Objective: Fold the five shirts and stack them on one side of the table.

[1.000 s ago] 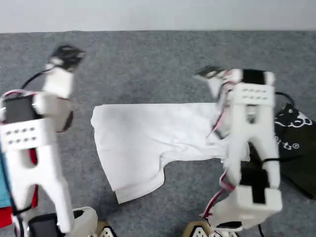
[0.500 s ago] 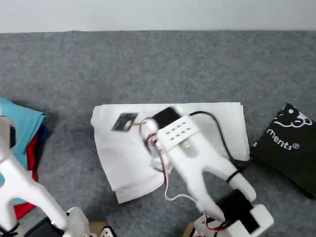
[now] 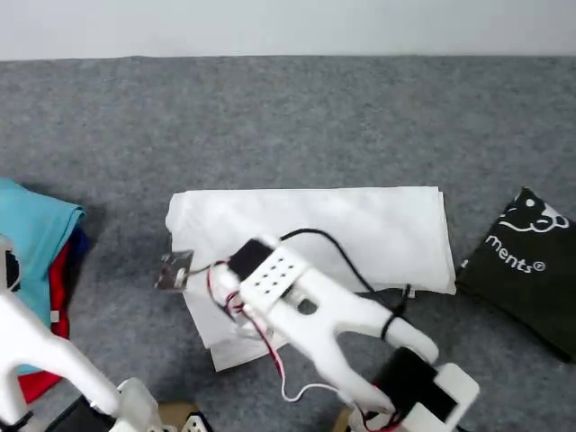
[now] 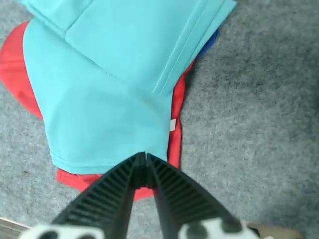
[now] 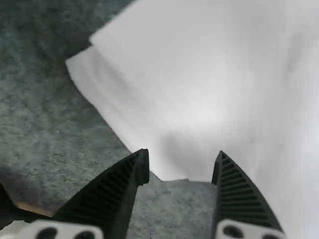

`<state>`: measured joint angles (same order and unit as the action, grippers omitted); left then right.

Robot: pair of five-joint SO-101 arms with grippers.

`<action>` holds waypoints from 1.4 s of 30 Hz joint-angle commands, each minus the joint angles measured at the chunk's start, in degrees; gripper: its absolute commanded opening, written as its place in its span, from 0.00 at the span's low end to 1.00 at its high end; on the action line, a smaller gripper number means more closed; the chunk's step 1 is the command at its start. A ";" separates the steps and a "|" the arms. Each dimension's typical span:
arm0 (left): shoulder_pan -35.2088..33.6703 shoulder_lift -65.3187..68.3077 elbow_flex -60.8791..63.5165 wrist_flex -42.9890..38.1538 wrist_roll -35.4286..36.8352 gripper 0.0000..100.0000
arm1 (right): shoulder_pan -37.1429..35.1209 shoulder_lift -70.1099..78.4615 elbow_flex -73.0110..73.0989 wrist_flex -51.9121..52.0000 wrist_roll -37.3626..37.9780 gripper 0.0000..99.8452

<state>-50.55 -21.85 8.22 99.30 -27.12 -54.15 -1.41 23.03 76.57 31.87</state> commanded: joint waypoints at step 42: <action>-0.09 -2.11 -0.22 1.14 -0.62 0.01 | -4.97 18.33 -17.05 1.54 -0.18 0.01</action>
<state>-50.55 -21.85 8.22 99.30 -27.30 -58.73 18.11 9.85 75.87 31.87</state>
